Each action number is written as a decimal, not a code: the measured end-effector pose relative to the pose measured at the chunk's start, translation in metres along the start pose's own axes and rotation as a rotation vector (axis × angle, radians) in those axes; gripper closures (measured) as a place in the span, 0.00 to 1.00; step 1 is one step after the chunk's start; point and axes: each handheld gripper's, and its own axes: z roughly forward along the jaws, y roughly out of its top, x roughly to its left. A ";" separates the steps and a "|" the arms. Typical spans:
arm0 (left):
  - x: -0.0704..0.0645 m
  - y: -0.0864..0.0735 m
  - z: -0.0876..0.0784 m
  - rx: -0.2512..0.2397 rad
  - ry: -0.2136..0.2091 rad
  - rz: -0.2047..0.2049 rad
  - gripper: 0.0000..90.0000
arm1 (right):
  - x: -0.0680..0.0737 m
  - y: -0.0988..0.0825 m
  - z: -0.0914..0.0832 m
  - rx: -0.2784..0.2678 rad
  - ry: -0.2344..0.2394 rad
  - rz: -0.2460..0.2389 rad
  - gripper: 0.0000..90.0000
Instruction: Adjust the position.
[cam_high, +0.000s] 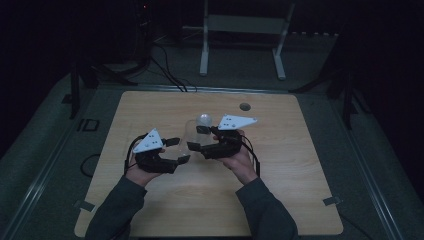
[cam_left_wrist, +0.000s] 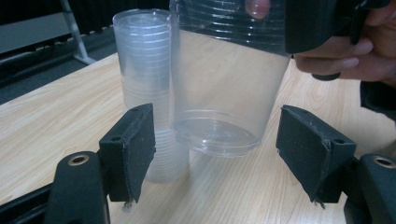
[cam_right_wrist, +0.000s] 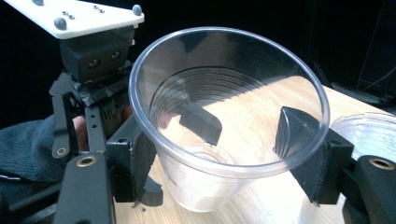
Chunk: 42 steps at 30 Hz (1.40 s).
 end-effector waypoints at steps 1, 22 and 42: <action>0.000 0.000 0.001 0.007 0.003 0.003 0.32 | 0.001 0.000 0.000 0.006 -0.005 -0.006 0.33; -0.005 -0.001 0.012 0.049 0.007 0.011 0.37 | 0.015 0.006 0.010 0.108 -0.042 -0.109 0.33; -0.004 -0.003 0.013 -0.015 -0.054 -0.037 0.45 | 0.010 0.003 0.008 0.007 0.072 -0.021 0.24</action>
